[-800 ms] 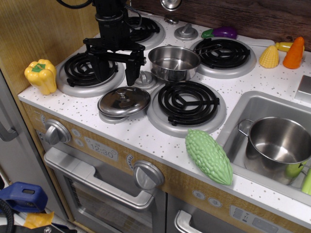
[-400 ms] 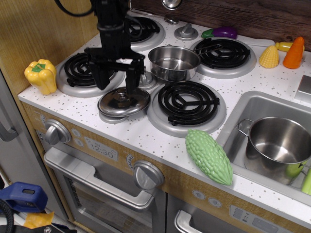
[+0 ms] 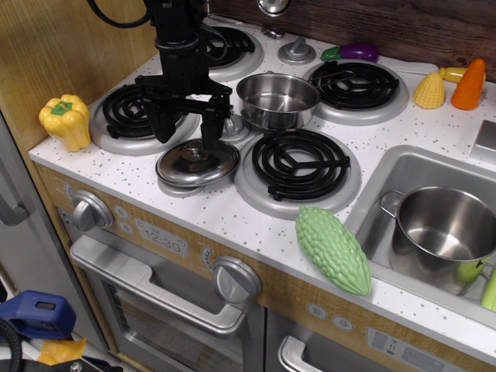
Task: Put lid on pot or pan
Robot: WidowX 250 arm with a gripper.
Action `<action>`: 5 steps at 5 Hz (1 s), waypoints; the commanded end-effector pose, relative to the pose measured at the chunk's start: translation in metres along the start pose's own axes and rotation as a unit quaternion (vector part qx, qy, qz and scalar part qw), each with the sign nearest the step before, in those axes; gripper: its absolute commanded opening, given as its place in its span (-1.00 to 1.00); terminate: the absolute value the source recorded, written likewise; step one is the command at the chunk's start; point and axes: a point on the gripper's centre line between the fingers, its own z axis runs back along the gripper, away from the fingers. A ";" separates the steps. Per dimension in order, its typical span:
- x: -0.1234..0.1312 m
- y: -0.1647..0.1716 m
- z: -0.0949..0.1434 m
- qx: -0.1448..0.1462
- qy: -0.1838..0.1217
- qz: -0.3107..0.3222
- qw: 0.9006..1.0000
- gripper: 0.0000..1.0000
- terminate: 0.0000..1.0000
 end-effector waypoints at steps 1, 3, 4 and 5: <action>0.004 -0.003 0.008 0.000 -0.022 -0.003 1.000 -1.00 -1.00; 0.005 -0.003 0.002 -0.006 -0.024 -0.004 1.000 -1.00 -1.00; 0.005 -0.005 0.000 -0.005 -0.026 -0.003 1.000 -1.00 -1.00; 0.007 -0.005 0.013 0.013 -0.023 -0.007 1.000 -1.00 -1.00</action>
